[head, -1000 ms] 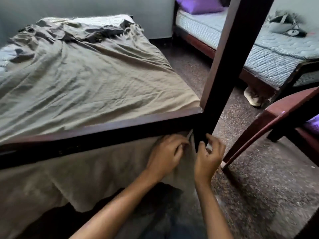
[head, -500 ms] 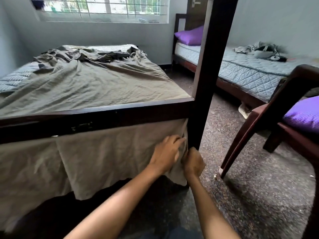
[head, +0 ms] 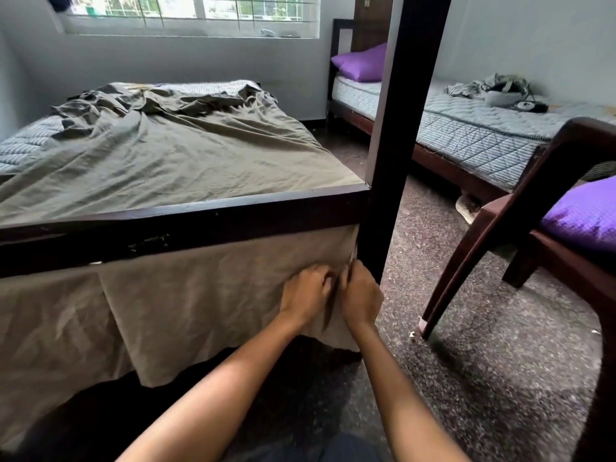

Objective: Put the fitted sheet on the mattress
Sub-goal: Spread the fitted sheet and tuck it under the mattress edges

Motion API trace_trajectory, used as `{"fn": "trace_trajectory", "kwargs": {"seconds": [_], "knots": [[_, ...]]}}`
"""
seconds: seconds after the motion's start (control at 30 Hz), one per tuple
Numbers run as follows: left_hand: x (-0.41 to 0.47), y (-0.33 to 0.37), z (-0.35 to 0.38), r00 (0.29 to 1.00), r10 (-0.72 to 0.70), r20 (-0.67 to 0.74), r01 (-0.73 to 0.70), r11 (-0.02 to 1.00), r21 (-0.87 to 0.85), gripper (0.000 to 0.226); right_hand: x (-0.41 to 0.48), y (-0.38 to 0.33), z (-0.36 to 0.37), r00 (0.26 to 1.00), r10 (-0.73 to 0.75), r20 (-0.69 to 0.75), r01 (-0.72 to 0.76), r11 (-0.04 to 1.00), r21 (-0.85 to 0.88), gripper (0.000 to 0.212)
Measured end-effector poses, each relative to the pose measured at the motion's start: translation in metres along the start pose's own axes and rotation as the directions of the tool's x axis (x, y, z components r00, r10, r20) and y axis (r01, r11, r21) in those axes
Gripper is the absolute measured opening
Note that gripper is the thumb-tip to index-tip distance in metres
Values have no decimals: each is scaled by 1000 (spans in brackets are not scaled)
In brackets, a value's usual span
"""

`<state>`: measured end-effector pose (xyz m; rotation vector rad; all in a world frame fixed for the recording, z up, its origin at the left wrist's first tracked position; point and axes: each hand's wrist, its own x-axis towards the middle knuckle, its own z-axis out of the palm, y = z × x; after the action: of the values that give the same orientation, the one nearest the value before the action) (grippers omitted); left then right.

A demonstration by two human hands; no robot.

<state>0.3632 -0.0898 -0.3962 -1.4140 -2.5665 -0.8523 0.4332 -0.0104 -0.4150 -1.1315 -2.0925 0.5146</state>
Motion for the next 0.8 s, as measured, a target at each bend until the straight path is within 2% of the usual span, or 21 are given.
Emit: {"fn": "trace_trajectory", "kwargs": {"seconds": [0.07,0.17,0.23,0.3,0.37,0.4,0.47,0.57,0.63,0.73,0.8], "knots": [[-4,-5,1,1000,3,2,-3,1000,-4,23,0,14,6,997,33,69,-26,994,-103,21],[-16,-20,-3,999,-29,40,30,999,-25,20,-8,36,12,980,-11,197,64,963,-261,18],[-33,-36,-11,994,-84,74,91,992,-90,21,-11,39,9,974,9,225,56,958,-282,20],[-55,-59,-26,981,-188,56,192,978,-80,23,-18,31,0,986,96,139,-67,977,-204,18],[-77,-84,-43,965,-262,-31,260,964,-45,23,-35,19,-2,987,162,8,-162,987,-9,17],[-86,-94,-51,958,-276,-78,273,961,-49,22,-45,8,1,988,149,-30,-147,987,65,18],[-104,-109,-71,932,-323,-167,317,946,-63,21,-72,-22,17,999,38,26,-41,989,143,18],[-133,-129,-100,830,-425,-361,423,902,-88,26,-113,-82,43,942,-238,237,194,962,194,32],[-153,-152,-120,723,-522,-453,535,838,-111,34,-134,-128,54,892,-319,321,281,946,160,36],[-168,-188,-145,611,-680,-405,706,699,-109,46,-148,-175,68,884,-261,388,256,964,65,45],[-166,-205,-154,619,-697,-362,712,693,-113,45,-148,-189,74,906,-208,369,219,976,12,40]]}}
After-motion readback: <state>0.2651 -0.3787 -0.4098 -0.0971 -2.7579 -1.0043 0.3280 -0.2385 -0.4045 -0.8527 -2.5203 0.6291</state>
